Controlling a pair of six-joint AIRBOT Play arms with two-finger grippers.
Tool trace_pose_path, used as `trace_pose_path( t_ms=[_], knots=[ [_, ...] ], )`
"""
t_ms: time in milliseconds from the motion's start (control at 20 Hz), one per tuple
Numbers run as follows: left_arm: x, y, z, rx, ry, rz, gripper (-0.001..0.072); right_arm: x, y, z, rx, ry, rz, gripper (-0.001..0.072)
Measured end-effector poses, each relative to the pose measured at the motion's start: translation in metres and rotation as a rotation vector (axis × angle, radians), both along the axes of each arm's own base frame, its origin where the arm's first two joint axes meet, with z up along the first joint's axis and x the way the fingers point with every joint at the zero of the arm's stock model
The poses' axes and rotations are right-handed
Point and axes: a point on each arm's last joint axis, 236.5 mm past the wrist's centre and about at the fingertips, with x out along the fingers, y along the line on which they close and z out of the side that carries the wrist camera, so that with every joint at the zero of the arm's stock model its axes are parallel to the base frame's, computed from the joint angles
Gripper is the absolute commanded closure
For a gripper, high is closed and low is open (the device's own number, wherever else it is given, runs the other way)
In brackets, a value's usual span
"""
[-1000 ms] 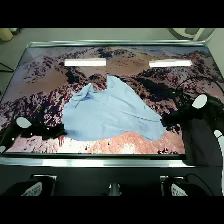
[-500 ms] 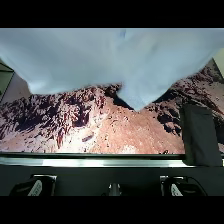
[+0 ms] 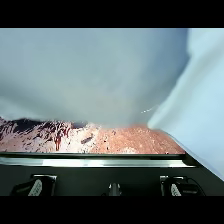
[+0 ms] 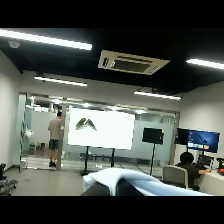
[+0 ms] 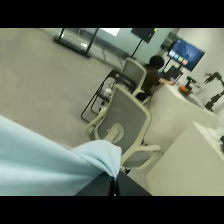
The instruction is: Fold the shirts.
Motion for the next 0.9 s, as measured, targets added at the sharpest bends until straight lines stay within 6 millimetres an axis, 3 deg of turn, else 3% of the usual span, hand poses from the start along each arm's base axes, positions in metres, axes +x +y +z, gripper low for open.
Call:
trace_pose_path(
  t_ms=[150,250,350,450,650,800,900],
  knots=[
    [0.053,0.012,-0.048,0.000,0.213,0.002,0.0684,0.037,-0.003,-0.059,0.026,0.255,0.000,0.0691],
    [0.102,0.026,-0.099,-0.007,0.395,0.000,0.0684,0.070,-0.004,-0.119,0.052,0.506,0.006,0.0691],
    [0.157,0.042,-0.175,-0.026,0.619,-0.013,0.0684,0.108,-0.004,-0.185,0.078,0.751,0.024,0.0692],
    [0.201,0.058,-0.265,-0.072,0.845,-0.028,0.0685,0.146,0.001,-0.248,0.106,0.939,0.055,0.0692],
    [0.253,0.080,-0.437,-0.185,1.192,-0.035,0.0684,0.225,0.019,-0.370,0.242,1.169,0.120,0.0691],
    [0.276,0.091,-0.524,-0.256,1.332,-0.028,0.0684,0.274,0.045,-0.434,0.396,1.201,0.187,0.0690],
    [0.288,0.088,-0.562,-0.323,1.382,-0.048,0.0684,0.295,0.065,-0.463,0.513,1.207,0.234,0.0690]
  ],
)
